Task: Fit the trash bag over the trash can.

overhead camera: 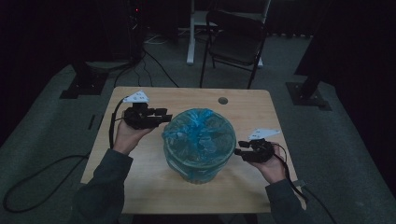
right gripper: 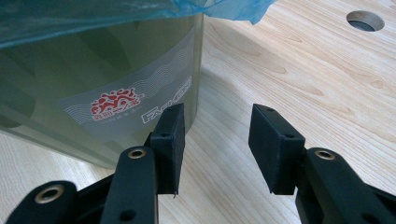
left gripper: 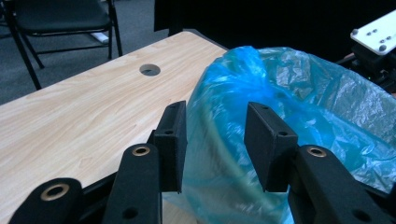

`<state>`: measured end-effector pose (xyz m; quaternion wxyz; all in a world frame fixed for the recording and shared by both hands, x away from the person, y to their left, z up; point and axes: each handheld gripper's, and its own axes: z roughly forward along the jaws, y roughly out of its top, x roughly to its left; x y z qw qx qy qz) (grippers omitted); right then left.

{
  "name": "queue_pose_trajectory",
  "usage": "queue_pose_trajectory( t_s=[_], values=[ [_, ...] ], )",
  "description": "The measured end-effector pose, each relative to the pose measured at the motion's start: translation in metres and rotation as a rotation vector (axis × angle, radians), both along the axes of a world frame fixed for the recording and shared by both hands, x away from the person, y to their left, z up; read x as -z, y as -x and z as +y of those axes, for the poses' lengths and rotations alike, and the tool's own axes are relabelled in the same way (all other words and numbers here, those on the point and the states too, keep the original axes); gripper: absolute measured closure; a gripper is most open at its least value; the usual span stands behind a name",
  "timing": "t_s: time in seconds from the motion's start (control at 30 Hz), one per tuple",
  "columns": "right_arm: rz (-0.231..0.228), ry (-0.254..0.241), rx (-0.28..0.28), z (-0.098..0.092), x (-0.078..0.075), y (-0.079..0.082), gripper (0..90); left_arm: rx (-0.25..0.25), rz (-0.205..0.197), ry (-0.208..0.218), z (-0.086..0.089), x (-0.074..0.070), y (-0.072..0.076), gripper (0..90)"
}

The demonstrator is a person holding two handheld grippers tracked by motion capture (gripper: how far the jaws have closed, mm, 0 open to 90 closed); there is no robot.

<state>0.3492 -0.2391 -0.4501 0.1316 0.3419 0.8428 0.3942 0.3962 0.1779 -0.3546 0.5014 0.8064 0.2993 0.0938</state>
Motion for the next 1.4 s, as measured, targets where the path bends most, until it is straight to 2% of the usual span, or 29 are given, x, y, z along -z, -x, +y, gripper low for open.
queue_pose_trajectory(
  t_s=[0.03,0.1,0.57,0.6,0.63,0.67,0.77,0.83,0.87,1.07,1.2,1.4],
  values=[
    [-0.001,0.0,-0.001,0.0,0.0,0.0,55.5,0.0,0.0,0.0,0.0,0.0,0.0,59.4],
    [-0.001,-0.001,0.001,0.0,0.0,0.0,55.5,0.022,0.003,-0.029,-0.007,-0.002,-0.002,59.4],
    [0.002,-0.003,0.001,-0.001,0.001,0.0,55.5,0.104,0.002,-0.108,-0.037,-0.007,-0.005,59.1],
    [0.002,-0.003,0.001,-0.001,0.0,0.0,55.6,0.116,0.001,-0.13,-0.043,-0.008,-0.005,59.1],
    [0.002,-0.003,0.001,-0.001,0.0,0.0,55.6,0.116,0.001,-0.13,-0.043,-0.008,-0.005,58.8],
    [0.002,-0.004,0.0,-0.001,0.001,0.0,55.5,0.134,0.003,-0.156,-0.05,-0.009,-0.006,58.7],
    [0.002,-0.004,0.0,-0.001,0.001,0.0,55.5,0.148,0.0,-0.172,-0.057,-0.009,-0.005,58.9],
    [0.002,-0.004,0.0,-0.001,0.001,0.0,55.5,0.149,0.001,-0.177,-0.059,-0.008,-0.005,59.6],
    [0.002,-0.004,0.0,-0.001,0.001,0.0,55.5,0.151,-0.005,-0.193,-0.063,-0.008,-0.005,59.6],
    [0.004,-0.004,-0.001,-0.001,0.002,0.0,55.5,0.174,-0.023,-0.224,-0.076,-0.013,-0.004,69.8],
    [0.004,-0.004,-0.001,-0.001,0.002,0.0,55.5,0.184,-0.028,-0.244,-0.084,-0.015,-0.005,70.0],
    [0.004,-0.005,-0.001,-0.001,0.002,0.0,55.6,0.189,-0.04,-0.307,-0.102,-0.017,-0.006,69.9]
  ],
)
